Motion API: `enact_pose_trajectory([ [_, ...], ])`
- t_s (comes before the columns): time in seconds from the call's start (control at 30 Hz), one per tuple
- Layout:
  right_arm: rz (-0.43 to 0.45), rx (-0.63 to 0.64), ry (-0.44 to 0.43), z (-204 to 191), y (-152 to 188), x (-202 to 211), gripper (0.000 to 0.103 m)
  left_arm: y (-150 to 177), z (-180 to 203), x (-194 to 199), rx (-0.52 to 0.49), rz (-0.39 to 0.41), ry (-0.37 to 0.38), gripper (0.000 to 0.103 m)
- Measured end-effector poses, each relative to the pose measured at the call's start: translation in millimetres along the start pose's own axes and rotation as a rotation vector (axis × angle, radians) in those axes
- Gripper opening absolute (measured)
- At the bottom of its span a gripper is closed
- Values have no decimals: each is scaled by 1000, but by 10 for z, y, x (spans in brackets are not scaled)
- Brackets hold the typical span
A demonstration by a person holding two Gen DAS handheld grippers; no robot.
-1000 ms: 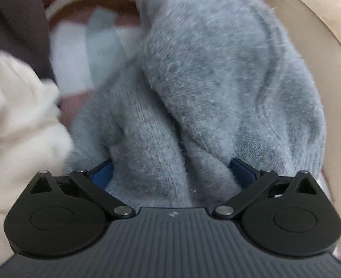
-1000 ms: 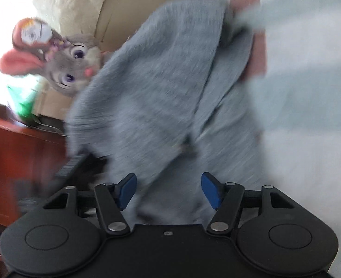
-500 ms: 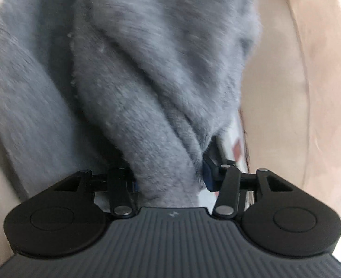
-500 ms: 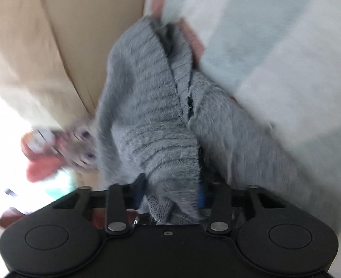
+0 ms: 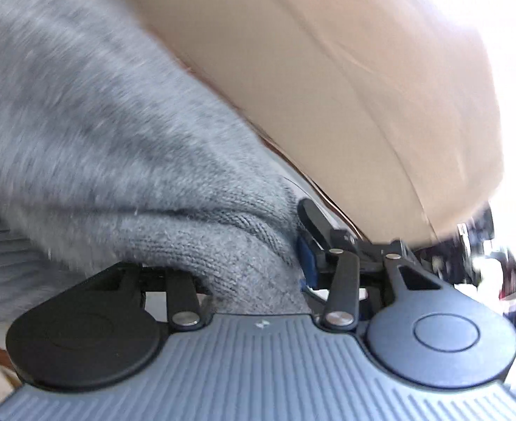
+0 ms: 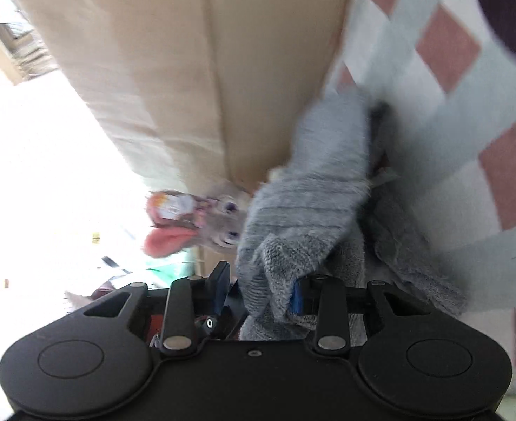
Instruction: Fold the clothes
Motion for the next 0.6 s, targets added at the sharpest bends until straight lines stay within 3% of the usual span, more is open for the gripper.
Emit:
enact_pose_trajectory([
  [0.07,26,30,-27,-169,6,361,41,107,369,-89,-57,-46,62,42],
  [0.13,42,61,-82,-333,47,796,41,320,793,-266,-121,-160,192,42],
  [0.2,35,135,-88,-494,128,1229,43,618,1212,-462,-212,-239,238,51],
  [0.3,133,452,212,-707,225,1680,43,941,1471,-710,-396,-243,104,51],
  [0.4,285,781,527,-741,327,1832,45,1150,1566,-916,-584,-238,-64,54],
  [0.47,395,922,639,-630,379,1843,53,1184,1414,-680,-694,-201,-216,57],
  [0.5,453,957,648,-549,407,1835,67,1112,1257,-563,-724,-160,-286,59],
  [0.53,497,989,660,-459,458,1763,74,1030,1184,-410,-739,-110,-334,70],
  [0.57,532,1020,673,-376,504,1690,78,938,1090,-288,-745,-64,-395,88],
  [0.6,511,1051,701,-330,522,1605,78,830,963,-217,-738,-29,-475,95],
])
Point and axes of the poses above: each gripper's, at about its wrist camera, not at the fingertips, and x roughly against the way its jaws point, z to its right, y to its underside, the point moved 3 cm from there along -x, roughly the way its jaws point, and after that the axes turned 6 degrees about -x, right-handed, at the moved point
